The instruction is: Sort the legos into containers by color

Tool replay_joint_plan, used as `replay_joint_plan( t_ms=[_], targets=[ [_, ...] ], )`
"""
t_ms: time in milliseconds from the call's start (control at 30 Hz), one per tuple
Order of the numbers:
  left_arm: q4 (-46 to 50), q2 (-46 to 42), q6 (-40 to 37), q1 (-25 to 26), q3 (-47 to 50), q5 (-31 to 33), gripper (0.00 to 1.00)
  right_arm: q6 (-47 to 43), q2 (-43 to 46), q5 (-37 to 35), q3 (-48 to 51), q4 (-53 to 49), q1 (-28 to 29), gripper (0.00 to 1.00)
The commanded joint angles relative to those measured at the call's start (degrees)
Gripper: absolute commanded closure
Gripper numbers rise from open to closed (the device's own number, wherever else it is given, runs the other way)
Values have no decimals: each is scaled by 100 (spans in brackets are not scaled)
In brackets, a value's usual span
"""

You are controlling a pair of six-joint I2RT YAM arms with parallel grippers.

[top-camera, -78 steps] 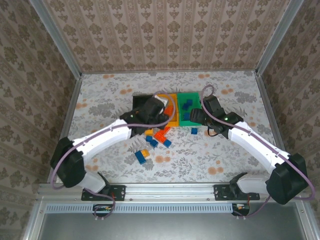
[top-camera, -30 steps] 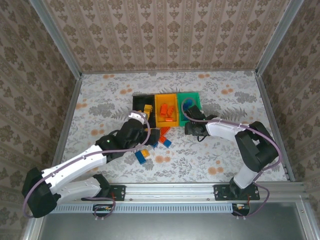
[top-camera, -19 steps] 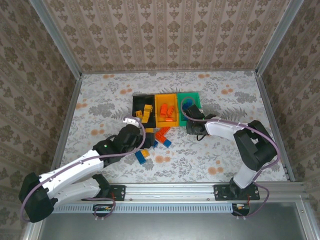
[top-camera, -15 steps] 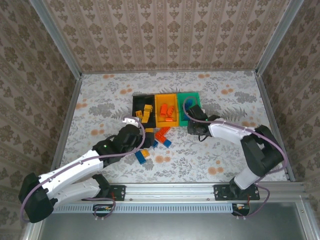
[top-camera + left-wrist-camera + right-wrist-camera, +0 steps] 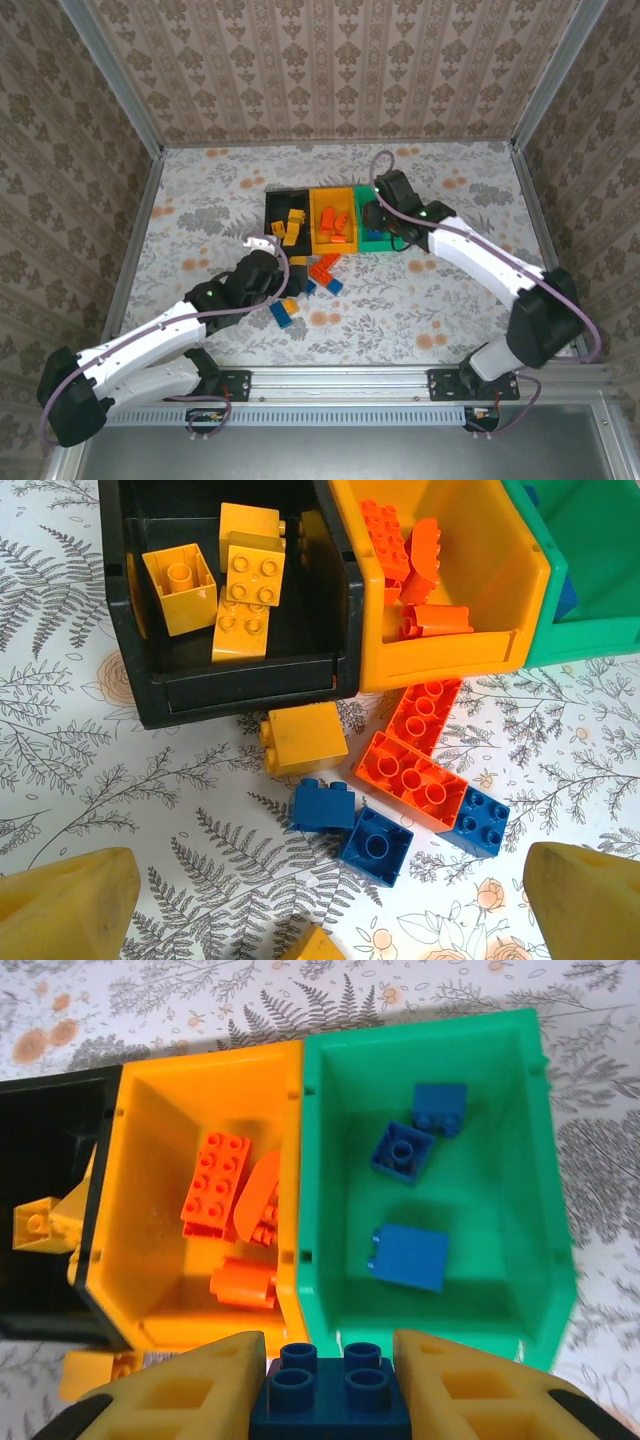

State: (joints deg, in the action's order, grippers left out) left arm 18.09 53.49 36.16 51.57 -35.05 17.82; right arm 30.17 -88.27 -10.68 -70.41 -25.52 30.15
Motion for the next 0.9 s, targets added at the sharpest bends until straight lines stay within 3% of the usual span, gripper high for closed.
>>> replay_joint_plan(
  t_ms=[0,267,433,600,867],
  targets=[
    [304,-109,149,-57,42,-7,0,-66,-698,-313,-428,-120,-143,65],
    [620,-272,207,-71,51,11,0,107,-1914,-543,-1383,-442,-376,60],
    [765,-347,224,-79,34,53,0,166,-2117,-490,-1585,-489,-421,45],
    [843,-486,215,-96,16,132,0,96,-1631,-240,-1338,-401,-373,29],
    [991,-843,189,-267,33,294,0,-309,-218,467,196,-66,357,21]
  ],
)
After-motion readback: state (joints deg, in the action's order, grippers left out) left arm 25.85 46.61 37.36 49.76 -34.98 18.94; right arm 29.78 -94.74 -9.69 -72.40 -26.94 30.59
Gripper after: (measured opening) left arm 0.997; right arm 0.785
